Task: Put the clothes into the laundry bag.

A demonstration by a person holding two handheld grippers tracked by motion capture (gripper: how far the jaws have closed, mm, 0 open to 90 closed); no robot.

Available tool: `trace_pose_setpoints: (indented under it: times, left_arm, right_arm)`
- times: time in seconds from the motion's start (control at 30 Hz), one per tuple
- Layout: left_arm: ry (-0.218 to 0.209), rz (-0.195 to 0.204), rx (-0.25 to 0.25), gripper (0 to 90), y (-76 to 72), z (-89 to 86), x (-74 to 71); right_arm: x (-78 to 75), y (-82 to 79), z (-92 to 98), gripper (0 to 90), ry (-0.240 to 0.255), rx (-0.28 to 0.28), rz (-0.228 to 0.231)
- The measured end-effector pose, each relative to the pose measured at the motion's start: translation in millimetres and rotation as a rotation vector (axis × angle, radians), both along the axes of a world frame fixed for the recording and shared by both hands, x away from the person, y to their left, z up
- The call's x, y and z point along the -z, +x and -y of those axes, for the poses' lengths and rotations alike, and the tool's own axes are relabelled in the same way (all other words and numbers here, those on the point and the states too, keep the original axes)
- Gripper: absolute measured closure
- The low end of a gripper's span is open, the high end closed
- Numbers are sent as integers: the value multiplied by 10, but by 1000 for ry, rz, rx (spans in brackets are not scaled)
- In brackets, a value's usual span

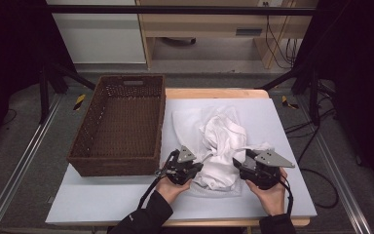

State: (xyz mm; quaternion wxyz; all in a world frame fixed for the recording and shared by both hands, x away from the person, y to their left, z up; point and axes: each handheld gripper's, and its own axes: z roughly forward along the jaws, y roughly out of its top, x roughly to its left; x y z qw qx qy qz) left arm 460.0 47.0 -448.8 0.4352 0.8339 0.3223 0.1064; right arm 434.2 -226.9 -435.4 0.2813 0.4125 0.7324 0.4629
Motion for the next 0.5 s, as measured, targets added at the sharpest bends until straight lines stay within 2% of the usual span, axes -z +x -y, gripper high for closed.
trace_pose_setpoints:
  times: [0.13, 0.2, 0.23, 0.3, 0.33, 0.37, 0.4, 0.43, 0.5]
  left_arm:
    - [-5, 0, -1, 888, 5, -8, -4]
    - [-2, -1, -2, 888, 10, -11, -3]
    - [-2, -2, -2, 889, 12, -12, -2]
    - [0, -4, -2, 888, 15, -14, 0]
    - [-1, -6, -2, 888, 17, -14, 4]
    - [-1, -8, -3, 888, 20, -13, 7]
    - [-2, -9, -6, 887, 23, -14, 8]
    - [-4, -11, -7, 887, 27, -14, 9]
    - [-2, -9, -11, 887, 31, -14, 8]
  right_arm:
    - [184, 153, -79, 250, -27, -20, -70]
    - [301, 222, -170, 259, -43, -45, -111]
    - [363, 255, -224, 296, -53, -52, -137]
    - [487, 326, -314, 407, -110, -63, -170]
    - [518, 341, -344, 518, -138, -50, -172]
    - [510, 346, -343, 644, -137, -48, -177]
    - [476, 344, -317, 787, -112, -49, -186]
    - [425, 325, -285, 839, -84, -44, -189]
    - [311, 243, -221, 855, -24, -42, -162]
